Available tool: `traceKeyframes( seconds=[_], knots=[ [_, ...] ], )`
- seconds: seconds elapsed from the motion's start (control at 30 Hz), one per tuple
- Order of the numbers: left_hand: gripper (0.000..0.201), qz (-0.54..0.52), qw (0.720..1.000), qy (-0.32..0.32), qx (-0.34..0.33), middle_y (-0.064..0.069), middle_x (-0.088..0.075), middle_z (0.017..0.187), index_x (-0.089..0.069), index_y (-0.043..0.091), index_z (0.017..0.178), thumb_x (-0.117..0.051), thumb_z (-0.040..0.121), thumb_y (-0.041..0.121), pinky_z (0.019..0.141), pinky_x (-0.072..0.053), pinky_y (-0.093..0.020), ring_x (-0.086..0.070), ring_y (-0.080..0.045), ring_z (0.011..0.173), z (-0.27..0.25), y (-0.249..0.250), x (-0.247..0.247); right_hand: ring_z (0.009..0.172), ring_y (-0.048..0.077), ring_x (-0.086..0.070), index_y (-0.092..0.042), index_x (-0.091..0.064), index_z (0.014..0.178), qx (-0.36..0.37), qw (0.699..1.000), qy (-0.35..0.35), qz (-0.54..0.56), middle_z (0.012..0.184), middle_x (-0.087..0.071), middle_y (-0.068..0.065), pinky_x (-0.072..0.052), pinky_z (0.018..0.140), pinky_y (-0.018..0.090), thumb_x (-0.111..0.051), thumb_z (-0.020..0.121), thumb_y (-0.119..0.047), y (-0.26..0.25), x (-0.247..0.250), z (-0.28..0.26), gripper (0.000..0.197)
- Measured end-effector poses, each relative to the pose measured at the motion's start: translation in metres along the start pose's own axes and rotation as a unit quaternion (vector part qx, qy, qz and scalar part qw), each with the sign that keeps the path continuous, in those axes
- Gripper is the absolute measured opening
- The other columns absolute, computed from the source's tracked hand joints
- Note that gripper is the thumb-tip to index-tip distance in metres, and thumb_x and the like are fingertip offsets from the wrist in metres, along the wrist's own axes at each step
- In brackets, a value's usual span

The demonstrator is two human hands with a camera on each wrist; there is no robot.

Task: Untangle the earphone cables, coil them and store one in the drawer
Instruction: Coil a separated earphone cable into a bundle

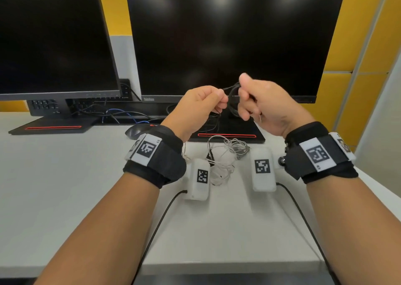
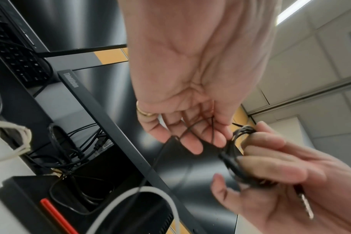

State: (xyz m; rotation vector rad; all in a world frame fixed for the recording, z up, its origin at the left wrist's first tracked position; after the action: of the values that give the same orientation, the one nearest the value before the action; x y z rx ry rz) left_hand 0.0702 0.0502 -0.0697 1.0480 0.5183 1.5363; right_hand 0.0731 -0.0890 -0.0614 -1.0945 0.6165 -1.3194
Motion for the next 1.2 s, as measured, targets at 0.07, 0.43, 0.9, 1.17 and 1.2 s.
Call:
traceKeyframes(
  seconds=[0.07,0.43,0.9,1.17,1.2],
  knots=[
    [0.026,0.014,0.999,-0.038,0.02,0.003,-0.067,0.086,-0.065,0.017,0.088,-0.043,0.102,0.018,0.062,-0.043,-0.005,-0.061,0.006,0.07,-0.002,-0.001,-0.007,0.053,0.014,-0.055,-0.015,-0.052,0.074,0.017,0.988,0.002,0.152,0.05,-0.05,-0.003,-0.049,0.07,0.027,-0.033,0.106,-0.033,-0.005,0.002,0.001,0.042],
    [0.021,-0.068,0.988,-0.119,0.068,0.001,-0.071,0.08,-0.067,0.013,0.104,-0.047,0.101,0.015,0.078,-0.056,-0.024,-0.067,-0.008,0.076,-0.009,-0.002,-0.016,0.12,0.0,-0.057,-0.021,-0.069,0.108,0.132,0.988,0.077,-0.039,0.119,-0.068,-0.011,-0.04,0.104,0.019,-0.049,0.101,-0.027,-0.01,0.007,0.003,0.022],
    [0.013,0.016,0.999,0.018,0.039,0.0,-0.063,0.078,-0.064,0.016,0.101,-0.053,0.097,0.012,0.067,-0.052,-0.021,-0.058,-0.007,0.065,0.004,-0.01,0.001,0.091,0.014,-0.062,-0.018,-0.07,0.091,0.1,0.963,0.072,-0.239,0.087,-0.067,0.0,-0.052,0.092,0.037,-0.058,0.097,-0.017,0.002,0.007,0.007,0.014],
    [0.01,0.052,0.996,0.031,0.069,0.001,-0.066,0.082,-0.063,0.018,0.091,-0.055,0.096,0.014,0.066,-0.051,-0.019,-0.062,-0.007,0.071,0.004,-0.016,0.01,0.087,0.012,-0.067,-0.024,-0.061,0.085,0.083,0.978,0.175,-0.083,0.078,-0.066,-0.003,-0.055,0.093,0.04,-0.053,0.099,-0.015,0.003,0.029,0.007,0.019],
    [0.01,0.071,0.995,0.027,0.071,0.001,-0.067,0.085,-0.065,0.017,0.092,-0.056,0.096,0.016,0.065,-0.049,-0.017,-0.061,-0.007,0.074,0.004,-0.017,0.009,0.085,0.011,-0.067,-0.024,-0.061,0.086,0.082,0.978,0.18,-0.072,0.077,-0.065,-0.004,-0.056,0.092,0.039,-0.052,0.1,-0.016,0.004,0.03,0.007,0.018]
  ],
)
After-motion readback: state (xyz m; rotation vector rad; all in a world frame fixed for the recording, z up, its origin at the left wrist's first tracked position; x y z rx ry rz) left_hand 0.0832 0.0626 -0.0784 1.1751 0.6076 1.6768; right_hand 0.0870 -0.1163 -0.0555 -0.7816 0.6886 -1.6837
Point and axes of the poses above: each hand's wrist, its own z-axis towards the middle knuckle, its own x-axis out of the back of the hand, y = z × x, the point moved 6 cm from there along z, towards the middle knuckle
